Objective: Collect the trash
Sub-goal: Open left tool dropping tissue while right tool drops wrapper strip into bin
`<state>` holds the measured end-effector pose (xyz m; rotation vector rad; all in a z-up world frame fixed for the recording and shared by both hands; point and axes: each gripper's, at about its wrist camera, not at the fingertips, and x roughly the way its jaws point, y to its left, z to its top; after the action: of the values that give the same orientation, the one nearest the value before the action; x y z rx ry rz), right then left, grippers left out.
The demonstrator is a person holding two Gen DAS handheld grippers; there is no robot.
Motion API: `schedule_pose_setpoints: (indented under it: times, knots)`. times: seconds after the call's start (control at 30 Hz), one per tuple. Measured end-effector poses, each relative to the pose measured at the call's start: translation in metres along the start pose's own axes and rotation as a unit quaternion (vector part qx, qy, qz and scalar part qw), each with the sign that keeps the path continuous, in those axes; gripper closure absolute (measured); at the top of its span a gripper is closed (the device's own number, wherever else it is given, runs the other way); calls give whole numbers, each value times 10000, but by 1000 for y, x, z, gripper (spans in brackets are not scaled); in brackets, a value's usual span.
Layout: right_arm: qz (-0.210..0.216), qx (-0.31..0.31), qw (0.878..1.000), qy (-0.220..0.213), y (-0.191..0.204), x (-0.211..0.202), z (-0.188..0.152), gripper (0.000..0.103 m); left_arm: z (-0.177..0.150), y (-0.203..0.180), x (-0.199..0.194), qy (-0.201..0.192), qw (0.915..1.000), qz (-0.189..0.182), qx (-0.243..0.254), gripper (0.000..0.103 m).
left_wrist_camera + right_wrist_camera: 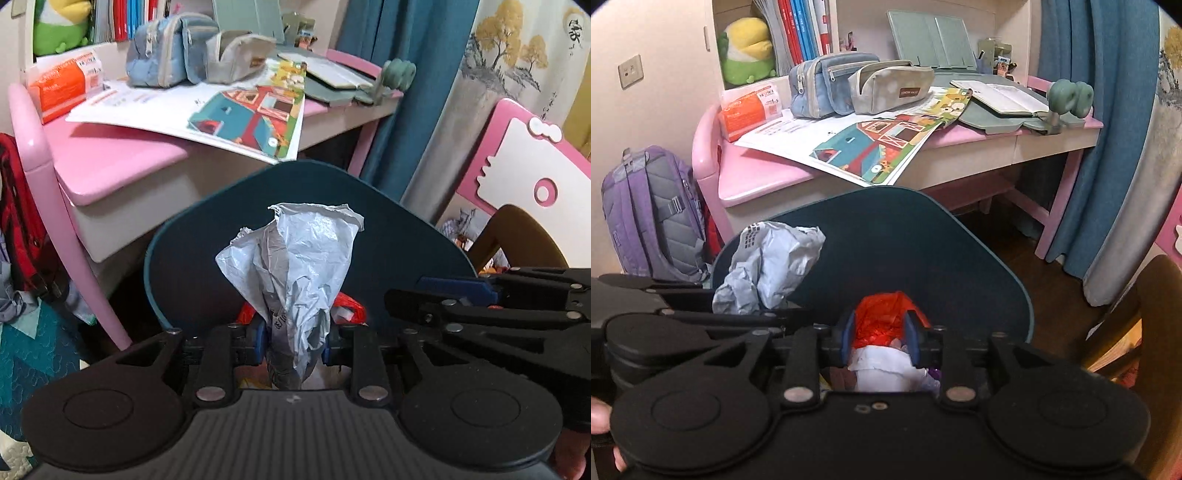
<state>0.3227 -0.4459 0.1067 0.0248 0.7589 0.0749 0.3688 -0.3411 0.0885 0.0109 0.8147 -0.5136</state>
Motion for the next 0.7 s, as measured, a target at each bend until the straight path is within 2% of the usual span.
schedule_pose_setpoints:
  times: [0.1,0.23,0.27,0.53,0.6,0.7]
  knots:
    - [-61,9,10000,-76,-2,-9,-3,68,-1,0,-2,-29,10000,23,-22,68]
    - [-85,31,9998,-182,-7,-21,-4,55,-3,-2,-10,-117,9999,79,17,41]
    - [-87,34,9997,-203,-8,-24,-5,51,-5,-1,-13,-167,9998,52,1,39]
    - [29,-39,9992,-408,1,-53,-11,43,-16,-2,-49,-397,9992,-60,46,36]
    - [58,-118,9988,-461,7,-62,-13,42,-19,1,-61,-472,9989,-38,-14,31]
    - [122,-217,9985,-493,19,-73,-14,42,-23,6,-81,-617,9981,-62,-7,30]
